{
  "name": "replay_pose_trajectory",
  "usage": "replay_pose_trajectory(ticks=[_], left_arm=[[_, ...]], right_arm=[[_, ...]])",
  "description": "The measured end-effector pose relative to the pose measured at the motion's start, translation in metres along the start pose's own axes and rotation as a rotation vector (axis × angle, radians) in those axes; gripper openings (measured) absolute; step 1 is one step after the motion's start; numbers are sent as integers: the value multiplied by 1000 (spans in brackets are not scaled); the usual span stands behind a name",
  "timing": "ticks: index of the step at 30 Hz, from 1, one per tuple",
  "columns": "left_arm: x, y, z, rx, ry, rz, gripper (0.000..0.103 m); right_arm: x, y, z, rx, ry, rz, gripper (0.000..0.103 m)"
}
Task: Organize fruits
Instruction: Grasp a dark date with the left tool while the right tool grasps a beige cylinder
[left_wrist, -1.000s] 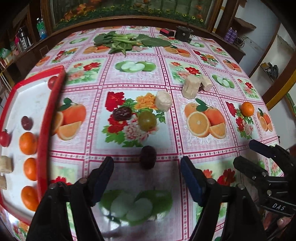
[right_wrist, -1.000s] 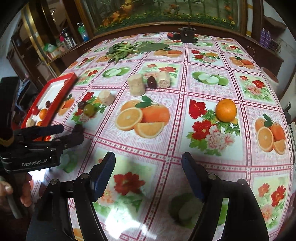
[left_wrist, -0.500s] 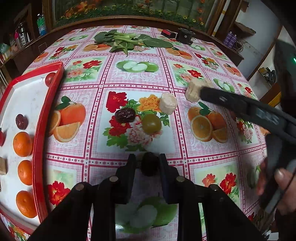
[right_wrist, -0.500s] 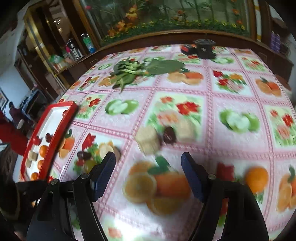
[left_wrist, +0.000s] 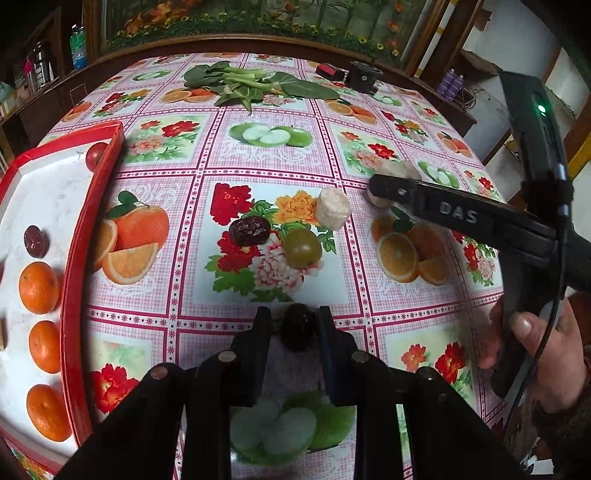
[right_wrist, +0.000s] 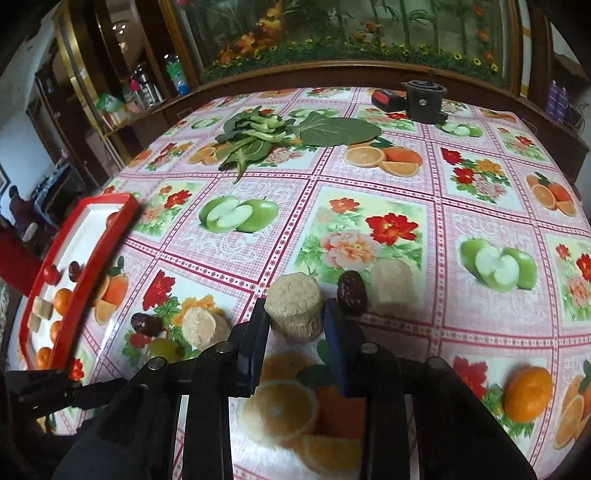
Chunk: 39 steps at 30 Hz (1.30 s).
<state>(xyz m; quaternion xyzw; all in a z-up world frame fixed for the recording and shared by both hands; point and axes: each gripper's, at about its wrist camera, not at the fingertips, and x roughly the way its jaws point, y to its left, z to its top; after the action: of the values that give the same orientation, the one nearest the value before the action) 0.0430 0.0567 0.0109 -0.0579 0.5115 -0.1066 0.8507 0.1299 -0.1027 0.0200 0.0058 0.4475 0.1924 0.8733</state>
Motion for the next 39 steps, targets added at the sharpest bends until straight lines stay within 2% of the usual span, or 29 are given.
replay_pose_trajectory(ticks=[8, 13, 16, 19, 23, 25, 28, 29, 30, 33, 39], left_arm=[[-5, -1, -10, -2, 1, -25, 26], [-3, -3, -6, 19, 13, -15, 26], [-1, -6, -2, 36, 21, -2, 27], [0, -6, -1, 50, 19, -10, 31], [0, -9, -1, 65, 17, -39, 44], [0, -11, -2, 73, 12, -38, 46], [0, -12, -3, 94, -6, -26, 41], [0, -11, -3, 97, -10, -14, 30], [0, -8, -2, 89, -13, -8, 24], [-2, 3, 0, 32, -7, -52, 24], [-9, -1, -10, 55, -20, -28, 24]], right_arm=[[-34, -4, -27, -15, -18, -15, 29], [-27, -7, -32, -6, 32, -42, 31], [-21, -8, -30, -1, 39, -43, 38], [-11, -8, -27, -2, 53, -48, 39], [-5, 0, -22, -39, 32, -58, 38], [0, 7, -21, -81, 26, -75, 36], [2, 11, -19, -104, 30, -79, 29], [1, 9, -19, -87, 30, -68, 29], [-2, 8, -20, -74, 22, -58, 28], [-9, 5, -24, -50, 22, -34, 28], [-28, 6, -36, -42, 14, -13, 28]])
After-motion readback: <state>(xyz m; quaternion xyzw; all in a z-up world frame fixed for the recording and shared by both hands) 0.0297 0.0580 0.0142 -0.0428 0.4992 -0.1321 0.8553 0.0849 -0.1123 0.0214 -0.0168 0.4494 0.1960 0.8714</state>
